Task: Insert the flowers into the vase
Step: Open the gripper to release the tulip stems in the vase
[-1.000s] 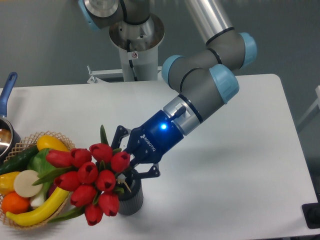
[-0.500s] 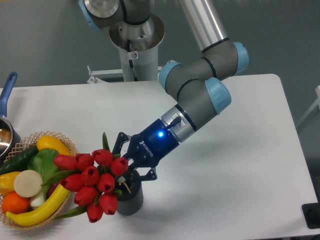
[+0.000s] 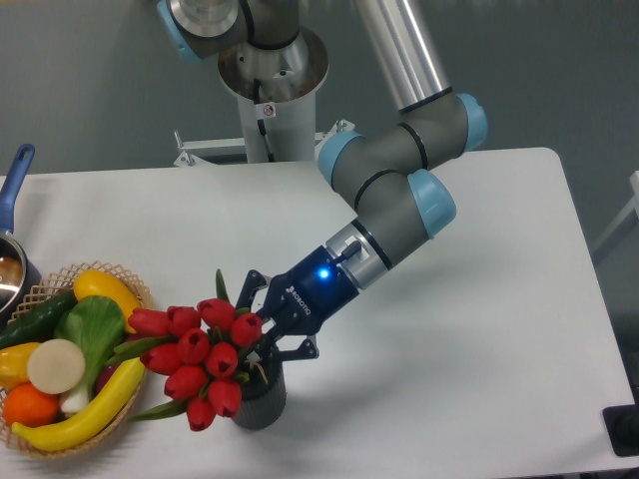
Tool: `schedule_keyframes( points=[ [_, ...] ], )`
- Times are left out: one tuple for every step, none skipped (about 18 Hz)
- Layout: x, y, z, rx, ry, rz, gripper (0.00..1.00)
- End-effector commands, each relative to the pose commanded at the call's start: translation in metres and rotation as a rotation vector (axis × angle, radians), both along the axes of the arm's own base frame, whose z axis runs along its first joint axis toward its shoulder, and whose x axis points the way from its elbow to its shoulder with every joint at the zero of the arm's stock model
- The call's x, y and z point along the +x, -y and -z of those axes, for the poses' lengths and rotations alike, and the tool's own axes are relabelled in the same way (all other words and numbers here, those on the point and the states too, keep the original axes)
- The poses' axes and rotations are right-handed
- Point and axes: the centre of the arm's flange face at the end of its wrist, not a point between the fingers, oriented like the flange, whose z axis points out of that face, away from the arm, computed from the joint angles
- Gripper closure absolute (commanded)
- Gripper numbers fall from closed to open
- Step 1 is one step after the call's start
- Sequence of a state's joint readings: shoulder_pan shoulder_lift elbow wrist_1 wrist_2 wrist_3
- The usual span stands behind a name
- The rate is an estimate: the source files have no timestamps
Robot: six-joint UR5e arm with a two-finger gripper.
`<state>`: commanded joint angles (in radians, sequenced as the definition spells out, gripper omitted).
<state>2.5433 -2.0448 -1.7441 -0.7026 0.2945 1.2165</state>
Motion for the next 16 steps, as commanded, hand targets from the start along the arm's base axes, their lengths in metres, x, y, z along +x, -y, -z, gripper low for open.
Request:
schedule_keyframes(
  points=[
    [0.000, 0.000, 0.000, -0.002, 0.004, -0.001, 0.41],
    [-0.001, 0.001, 0.000, -0.005, 0.005, -0.004, 0.32],
    [-0.002, 0.001, 0.000, -0.006, 0.007, -0.006, 0.23],
    [-0.004, 0.003, 0.000, -0.006, 0.007, -0.011, 0.16],
    [-0.004, 0.003, 0.000, -0.007, 0.006, -0.011, 0.12],
    [-0.005, 0.004, 0.000, -0.008, 0.007, -0.013, 0.07],
    [-0.008, 0.006, 0.000, -0.008, 0.007, -0.019, 0.04],
    [-0.008, 0.008, 0.000, -0.010, 0.006, -0.022, 0.01],
    [-0.010, 0.013, 0.001, -0.013, 0.009, -0.030, 0.01],
    [-0.011, 0.018, -0.002, -0.013, 0.007, -0.040, 0.01],
    [-0.011, 0.026, -0.007, -0.010, 0.002, -0.050, 0.01],
    [-0.013, 0.035, -0.015, -0.006, -0.004, -0.065, 0.01],
    [-0.015, 0.045, -0.022, -0.002, -0.010, -0.081, 0.01],
    [-0.017, 0.053, -0.029, 0.000, -0.015, -0.096, 0.01],
    [-0.018, 0.062, -0.038, 0.001, -0.023, -0.113, 0.01],
    [-0.020, 0.073, -0.046, 0.006, -0.031, -0.132, 0.00]
  ],
)
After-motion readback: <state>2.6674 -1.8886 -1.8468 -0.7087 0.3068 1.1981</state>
